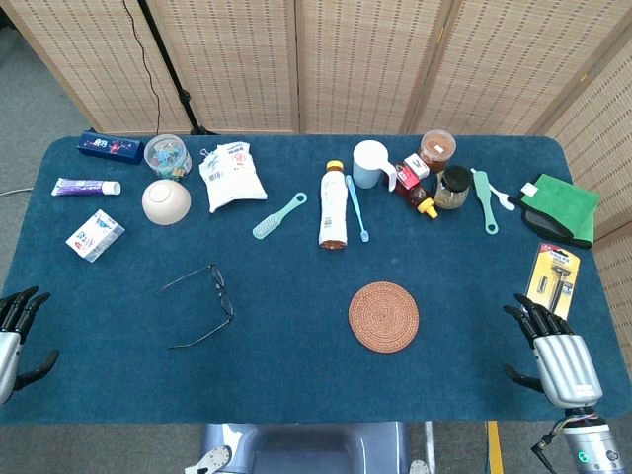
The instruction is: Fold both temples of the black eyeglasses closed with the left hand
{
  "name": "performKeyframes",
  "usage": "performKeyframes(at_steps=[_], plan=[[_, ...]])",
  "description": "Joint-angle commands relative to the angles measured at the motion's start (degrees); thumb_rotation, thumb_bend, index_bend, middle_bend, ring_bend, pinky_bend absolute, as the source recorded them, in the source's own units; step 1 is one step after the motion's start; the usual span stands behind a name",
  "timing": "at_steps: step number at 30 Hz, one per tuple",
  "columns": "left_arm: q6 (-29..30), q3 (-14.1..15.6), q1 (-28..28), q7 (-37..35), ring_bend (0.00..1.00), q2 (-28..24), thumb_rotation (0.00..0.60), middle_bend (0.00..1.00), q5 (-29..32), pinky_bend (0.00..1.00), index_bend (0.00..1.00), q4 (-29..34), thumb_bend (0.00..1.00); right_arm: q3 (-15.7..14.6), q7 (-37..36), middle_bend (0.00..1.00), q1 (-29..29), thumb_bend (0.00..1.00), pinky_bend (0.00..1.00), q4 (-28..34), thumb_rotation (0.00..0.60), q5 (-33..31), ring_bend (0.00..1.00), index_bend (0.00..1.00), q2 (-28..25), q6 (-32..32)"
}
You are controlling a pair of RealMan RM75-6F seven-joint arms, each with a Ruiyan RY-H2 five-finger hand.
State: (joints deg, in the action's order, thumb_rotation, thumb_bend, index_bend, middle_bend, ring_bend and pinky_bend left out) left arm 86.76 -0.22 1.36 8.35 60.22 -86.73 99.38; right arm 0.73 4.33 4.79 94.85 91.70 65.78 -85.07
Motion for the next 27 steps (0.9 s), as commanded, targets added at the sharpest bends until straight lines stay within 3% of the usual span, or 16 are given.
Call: performKeyframes(at_steps=[1, 22, 27], plan=[[0.0, 0.0, 0.0, 0.1, 0.09, 0.0, 0.582, 0.11, 0.0, 0.11, 0.14, 0.0, 0.25, 0.0, 0.0, 0.11, 0.0, 0.03, 0.25, 0.0, 0.6, 0.0, 0.17, 0.19, 0.1, 0.0], [-1.7, -0.6, 1.5, 1.7, 0.09, -0.6, 0.584, 0.11, 0.1, 0.11, 0.14, 1.7, 0.25, 0.0, -0.7, 0.11, -0.4, 0.03, 0.25, -0.6, 0.6, -0.2, 0.17, 0.19, 0.1, -0.6], [-4.4, -0.6, 2.8, 2.8, 0.09, -1.3, 0.583, 0.1, 1.1, 0.11, 0.11, 3.9, 0.24, 0.0, -0.7, 0.11, -0.5, 0.03, 0.25, -0.6, 0.6, -0.3, 0.17, 0.19, 0.0, -0.6]])
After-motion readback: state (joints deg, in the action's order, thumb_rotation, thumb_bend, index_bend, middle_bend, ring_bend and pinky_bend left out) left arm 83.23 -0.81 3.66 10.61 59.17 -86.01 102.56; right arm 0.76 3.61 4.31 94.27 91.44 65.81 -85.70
